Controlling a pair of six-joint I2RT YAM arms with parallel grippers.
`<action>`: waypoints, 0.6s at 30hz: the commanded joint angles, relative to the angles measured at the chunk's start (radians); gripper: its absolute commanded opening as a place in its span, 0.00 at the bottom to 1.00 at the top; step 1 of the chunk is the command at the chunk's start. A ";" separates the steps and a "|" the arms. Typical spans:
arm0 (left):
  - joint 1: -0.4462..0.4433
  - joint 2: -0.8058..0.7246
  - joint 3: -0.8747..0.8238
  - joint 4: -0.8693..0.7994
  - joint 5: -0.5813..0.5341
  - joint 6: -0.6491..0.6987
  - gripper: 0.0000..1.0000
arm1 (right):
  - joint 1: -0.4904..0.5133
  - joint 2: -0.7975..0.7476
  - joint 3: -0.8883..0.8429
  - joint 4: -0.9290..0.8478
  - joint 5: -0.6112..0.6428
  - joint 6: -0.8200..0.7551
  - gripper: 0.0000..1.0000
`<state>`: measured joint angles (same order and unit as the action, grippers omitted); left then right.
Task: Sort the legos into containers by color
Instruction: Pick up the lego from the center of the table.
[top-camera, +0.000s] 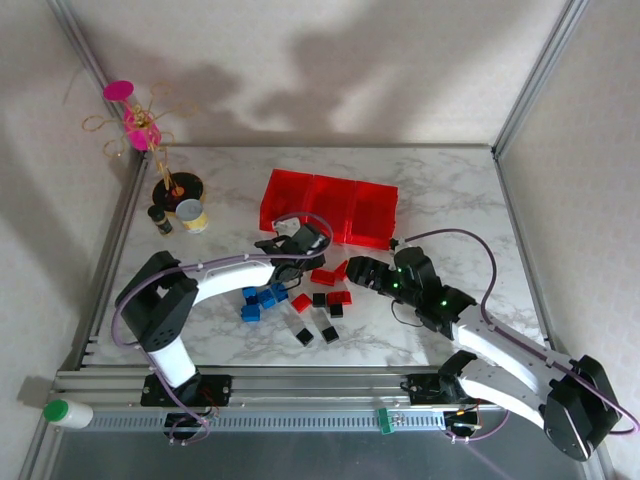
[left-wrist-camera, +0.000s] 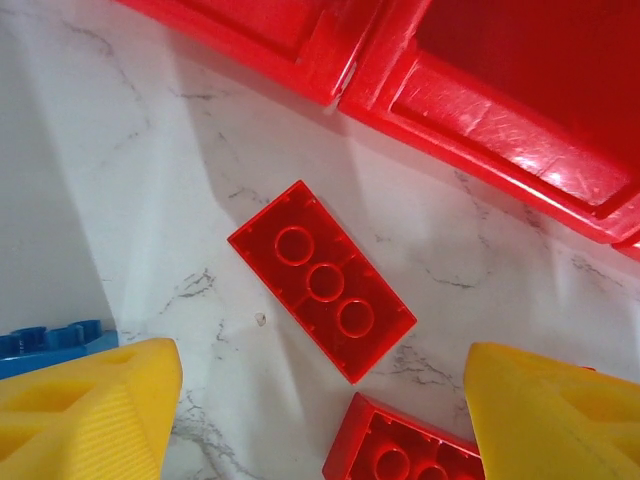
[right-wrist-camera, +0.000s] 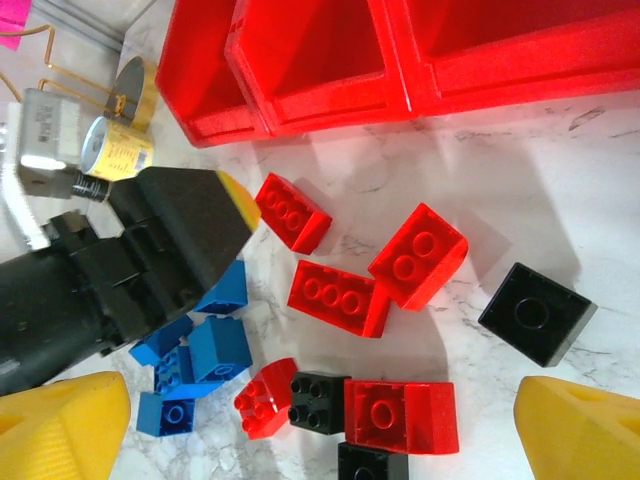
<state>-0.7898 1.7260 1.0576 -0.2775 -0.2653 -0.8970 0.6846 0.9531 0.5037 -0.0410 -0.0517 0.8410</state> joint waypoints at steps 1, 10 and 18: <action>-0.009 0.042 0.001 0.010 -0.048 -0.081 0.75 | -0.031 0.031 0.015 0.003 -0.049 -0.015 0.99; -0.014 0.156 0.075 0.013 -0.055 -0.077 0.78 | -0.043 0.078 0.035 0.021 -0.059 -0.039 0.99; -0.015 0.223 0.127 0.004 -0.076 -0.067 0.74 | -0.061 0.075 0.027 0.021 -0.064 -0.042 0.99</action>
<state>-0.7975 1.9293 1.1522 -0.2646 -0.3042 -0.9436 0.6342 1.0286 0.5083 -0.0406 -0.1062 0.8219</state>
